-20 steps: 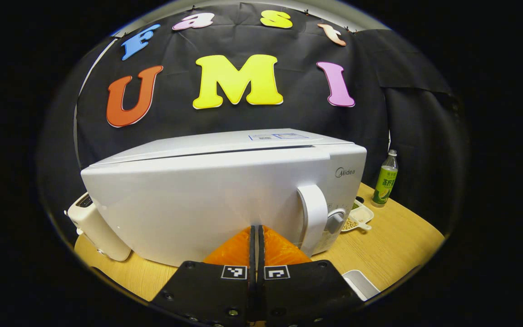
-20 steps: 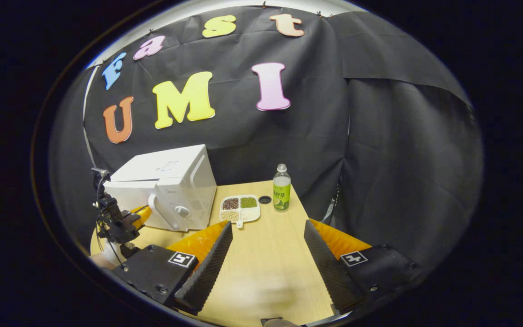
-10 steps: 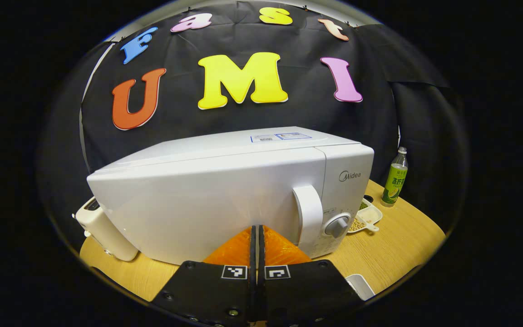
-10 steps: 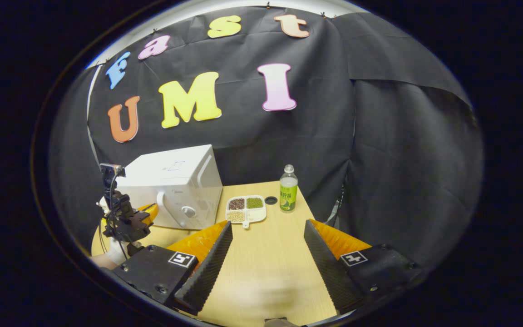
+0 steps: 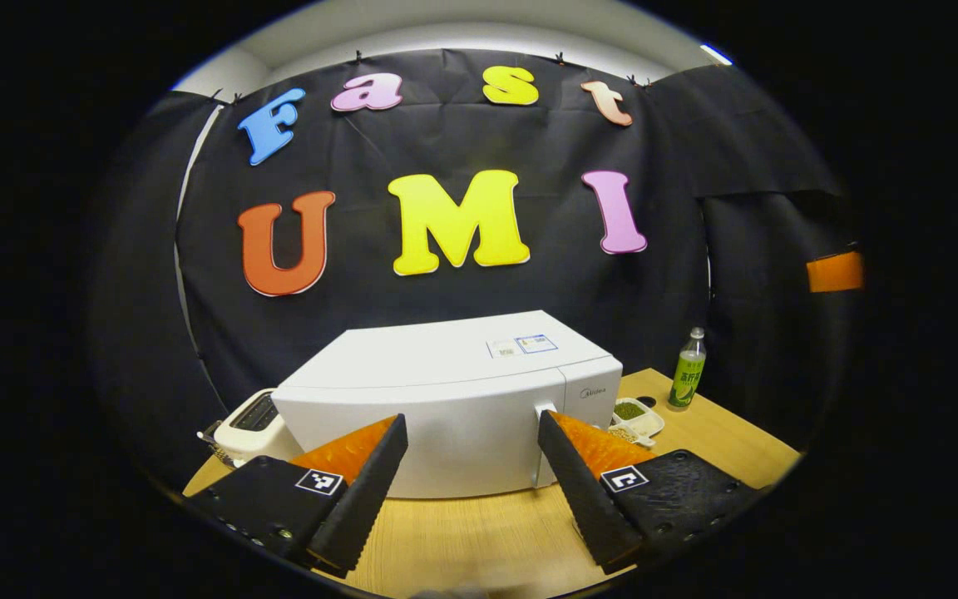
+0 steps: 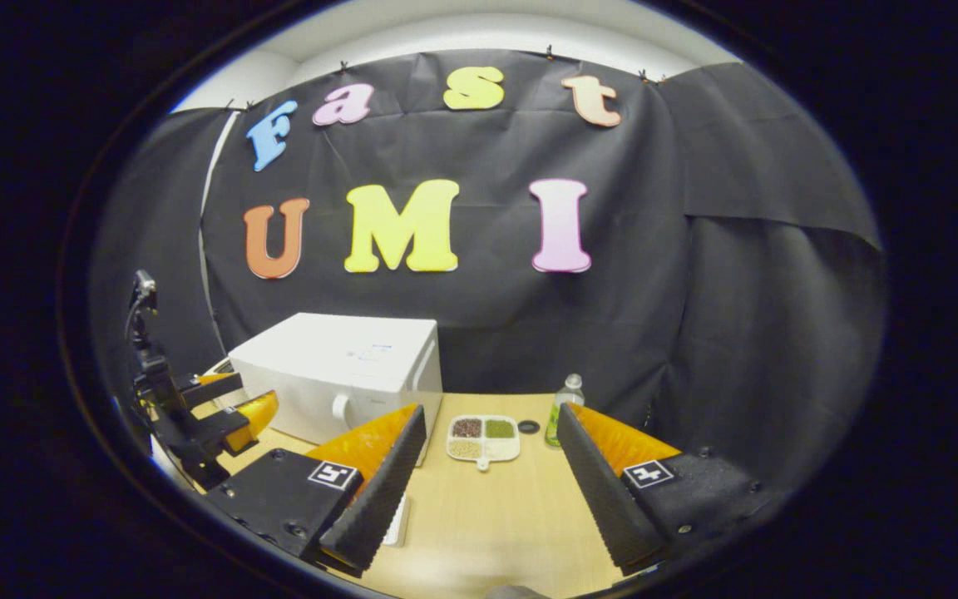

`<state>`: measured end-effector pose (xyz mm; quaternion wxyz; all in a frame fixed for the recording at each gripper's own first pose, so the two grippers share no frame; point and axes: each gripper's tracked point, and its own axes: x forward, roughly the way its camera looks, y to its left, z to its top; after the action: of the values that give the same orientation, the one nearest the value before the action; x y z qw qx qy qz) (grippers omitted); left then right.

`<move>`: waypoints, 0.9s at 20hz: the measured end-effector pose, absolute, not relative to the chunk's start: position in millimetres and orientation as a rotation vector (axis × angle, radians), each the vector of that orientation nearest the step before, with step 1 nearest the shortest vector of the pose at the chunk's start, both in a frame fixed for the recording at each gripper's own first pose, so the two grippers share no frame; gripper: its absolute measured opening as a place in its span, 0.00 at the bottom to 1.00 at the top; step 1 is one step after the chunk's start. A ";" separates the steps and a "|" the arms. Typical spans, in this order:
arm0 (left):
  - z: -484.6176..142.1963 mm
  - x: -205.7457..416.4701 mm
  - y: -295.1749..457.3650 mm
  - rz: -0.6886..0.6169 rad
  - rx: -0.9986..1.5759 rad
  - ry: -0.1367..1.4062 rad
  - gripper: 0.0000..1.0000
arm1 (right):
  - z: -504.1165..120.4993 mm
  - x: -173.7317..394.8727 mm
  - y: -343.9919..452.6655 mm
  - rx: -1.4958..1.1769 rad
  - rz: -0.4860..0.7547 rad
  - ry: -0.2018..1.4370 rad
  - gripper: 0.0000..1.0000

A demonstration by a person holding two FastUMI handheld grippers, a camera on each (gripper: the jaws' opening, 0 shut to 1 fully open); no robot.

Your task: Open the microwave oven with the left hand, put the food in, and close the microwave oven.

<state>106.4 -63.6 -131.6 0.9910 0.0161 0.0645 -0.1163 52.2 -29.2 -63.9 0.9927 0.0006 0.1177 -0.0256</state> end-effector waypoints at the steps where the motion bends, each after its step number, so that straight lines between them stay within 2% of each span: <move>1: -120.6 98.5 -55.2 -0.220 0.023 0.117 0.96 | -60.1 50.8 -25.8 -0.002 -0.047 0.222 0.92; 5: -77.1 69.4 -23.3 -0.170 0.027 0.047 0.96 | -48.2 38.4 -19.0 -0.001 -0.047 0.179 0.92; 6: -68.7 61.7 -20.1 -0.177 0.021 0.034 0.96 | -46.5 35.6 -17.4 0.007 -0.045 0.172 1.00; 7: -61.8 52.9 -16.3 -0.179 0.021 0.024 0.96 | -46.5 31.3 -15.2 0.014 -0.043 0.173 1.00; 8: -54.6 46.4 -10.3 -0.173 0.027 0.009 0.96 | -45.4 28.0 -16.0 0.017 -0.048 0.170 0.92; 9: -48.5 39.4 -2.6 -0.162 0.035 -0.001 0.96 | -41.8 25.1 -17.8 0.019 -0.058 0.158 0.92; 10: -43.3 34.0 6.0 -0.145 0.042 -0.012 0.96 | -38.7 21.5 -18.7 0.019 -0.067 0.147 1.00; 11: -40.5 29.1 12.6 -0.129 0.045 -0.014 0.96 | -36.1 17.6 -19.7 0.019 -0.073 0.140 1.00; 12: -38.5 24.8 16.6 -0.118 0.045 -0.018 0.96 | -36.1 14.0 -19.7 0.024 -0.077 0.135 0.92; 17: -29.5 10.0 28.0 -0.083 0.057 -0.029 0.96 | -27.7 4.9 -18.2 0.027 -0.086 0.110 0.92; 18: -27.7 7.7 29.0 -0.083 0.060 -0.030 0.96 | -28.7 3.4 -16.1 0.028 -0.082 0.107 1.00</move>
<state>7.7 29.0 -27.7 0.9986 0.0299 -0.0151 -0.0415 3.4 -16.1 -28.7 0.9976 0.0142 0.0534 -0.0410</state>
